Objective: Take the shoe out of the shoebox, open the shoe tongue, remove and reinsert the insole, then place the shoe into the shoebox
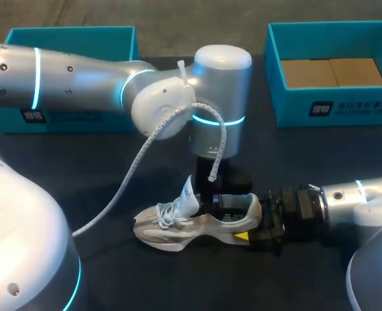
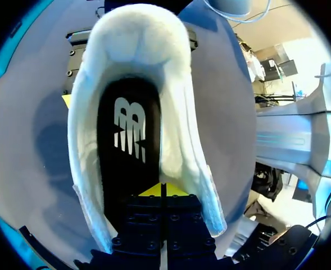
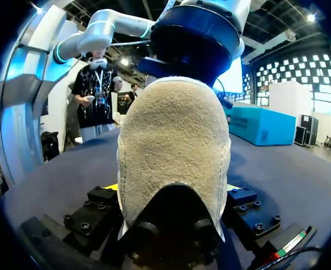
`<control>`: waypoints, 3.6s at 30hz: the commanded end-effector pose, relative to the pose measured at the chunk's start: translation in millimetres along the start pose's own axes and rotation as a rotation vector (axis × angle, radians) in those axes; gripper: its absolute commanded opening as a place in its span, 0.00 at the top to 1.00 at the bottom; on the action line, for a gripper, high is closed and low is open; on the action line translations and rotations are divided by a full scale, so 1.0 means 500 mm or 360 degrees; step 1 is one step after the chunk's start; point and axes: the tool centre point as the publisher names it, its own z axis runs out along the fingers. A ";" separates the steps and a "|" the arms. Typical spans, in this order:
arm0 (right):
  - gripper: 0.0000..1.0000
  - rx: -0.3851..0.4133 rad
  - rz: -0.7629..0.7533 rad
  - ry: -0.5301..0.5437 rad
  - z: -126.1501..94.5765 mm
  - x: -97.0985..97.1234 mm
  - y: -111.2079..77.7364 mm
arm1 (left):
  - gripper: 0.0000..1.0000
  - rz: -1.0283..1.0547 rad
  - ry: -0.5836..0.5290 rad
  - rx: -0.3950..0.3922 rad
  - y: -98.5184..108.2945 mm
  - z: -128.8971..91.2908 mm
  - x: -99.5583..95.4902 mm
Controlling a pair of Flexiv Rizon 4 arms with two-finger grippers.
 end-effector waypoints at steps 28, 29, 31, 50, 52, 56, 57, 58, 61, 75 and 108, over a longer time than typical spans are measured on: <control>1.00 0.0008 0.0001 0.0000 0.000 0.001 0.002 | 0.74 0.0005 -0.0231 0.0066 -0.021 0.034 -0.003; 1.00 0.0008 0.0001 0.0000 0.000 0.001 0.002 | 0.73 -0.0001 -0.0255 0.0063 -0.021 0.035 -0.007; 1.00 0.0008 0.0001 0.0000 0.000 0.001 0.002 | 0.72 -0.0014 -0.0300 0.0056 -0.021 0.036 -0.017; 1.00 0.0008 0.0001 0.0000 0.000 0.001 0.002 | 0.72 -0.0134 -0.0628 -0.0058 -0.018 0.041 -0.111; 1.00 0.0008 0.0001 0.0000 0.000 0.001 0.002 | 0.80 -0.0149 -0.0633 -0.0050 -0.014 0.034 -0.119; 1.00 0.0008 0.0001 0.0000 0.000 0.001 0.002 | 1.00 -0.0181 -0.0680 -0.0050 -0.007 0.020 -0.130; 1.00 0.0008 0.0001 0.0000 0.000 0.001 0.002 | 1.00 -0.0188 -0.0684 -0.0048 -0.005 0.016 -0.133; 1.00 0.0008 0.0001 0.0000 0.000 0.001 0.002 | 1.00 -0.0194 -0.0685 -0.0044 -0.004 0.013 -0.136; 1.00 0.0008 0.0001 0.0000 0.000 0.001 0.002 | 1.00 -0.0199 -0.0658 -0.0008 0.001 0.003 -0.135; 1.00 0.0008 0.0001 0.0000 0.000 0.001 0.002 | 1.00 -0.0008 -0.0297 0.0277 0.017 -0.041 -0.056; 1.00 0.0008 0.0001 0.0000 0.000 0.001 0.002 | 0.75 0.0194 -0.0084 0.0563 0.028 -0.109 0.003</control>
